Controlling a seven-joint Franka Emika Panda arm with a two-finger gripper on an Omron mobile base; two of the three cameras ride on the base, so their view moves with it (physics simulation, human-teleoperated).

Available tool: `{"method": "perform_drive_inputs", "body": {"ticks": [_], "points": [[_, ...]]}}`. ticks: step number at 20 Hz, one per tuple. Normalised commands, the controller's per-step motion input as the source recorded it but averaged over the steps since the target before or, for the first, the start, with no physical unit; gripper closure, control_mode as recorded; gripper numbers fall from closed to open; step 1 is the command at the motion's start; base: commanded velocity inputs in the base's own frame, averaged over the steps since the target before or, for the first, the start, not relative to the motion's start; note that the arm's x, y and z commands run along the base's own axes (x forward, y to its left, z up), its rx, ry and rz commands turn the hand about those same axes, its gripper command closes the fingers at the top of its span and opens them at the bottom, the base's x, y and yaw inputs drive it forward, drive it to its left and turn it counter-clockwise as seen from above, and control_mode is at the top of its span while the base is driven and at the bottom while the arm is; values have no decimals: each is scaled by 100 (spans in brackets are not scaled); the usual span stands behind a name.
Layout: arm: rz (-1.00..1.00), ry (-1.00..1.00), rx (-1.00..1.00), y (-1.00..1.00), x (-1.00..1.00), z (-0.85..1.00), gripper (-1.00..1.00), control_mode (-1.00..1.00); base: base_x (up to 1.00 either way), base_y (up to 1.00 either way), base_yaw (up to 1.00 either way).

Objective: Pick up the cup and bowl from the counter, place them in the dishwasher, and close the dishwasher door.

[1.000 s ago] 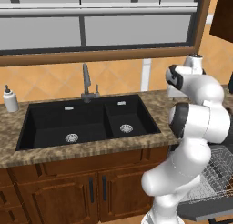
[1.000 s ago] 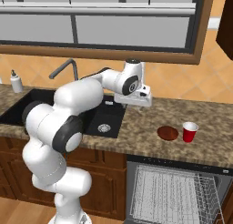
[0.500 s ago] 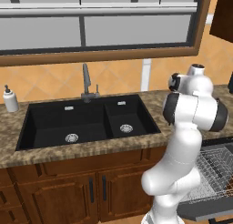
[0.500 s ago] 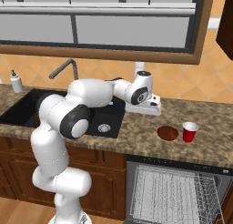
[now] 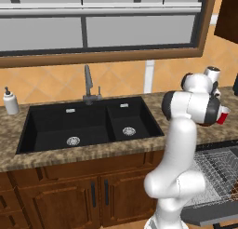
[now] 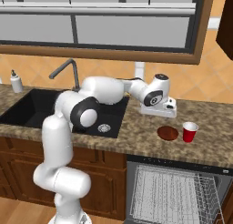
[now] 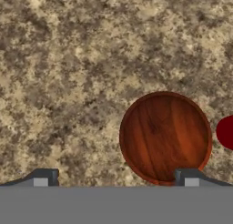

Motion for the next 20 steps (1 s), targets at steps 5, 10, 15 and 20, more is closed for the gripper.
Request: {"method": "perform_drive_inputs", "body": {"ticks": [5, 10, 15, 20], "points": [[0, 1, 0, -4, 2, -34, -100, -100, 0, 0, 0], [1, 3, 0, 0, 9, -59, -100, -100, 0, 0, 0], [0, 1, 0, 0, 1, -60, -100, -100, 0, 0, 0], [0, 2, 0, 0, 0, -42, -100, -100, 0, 0, 0]]}}
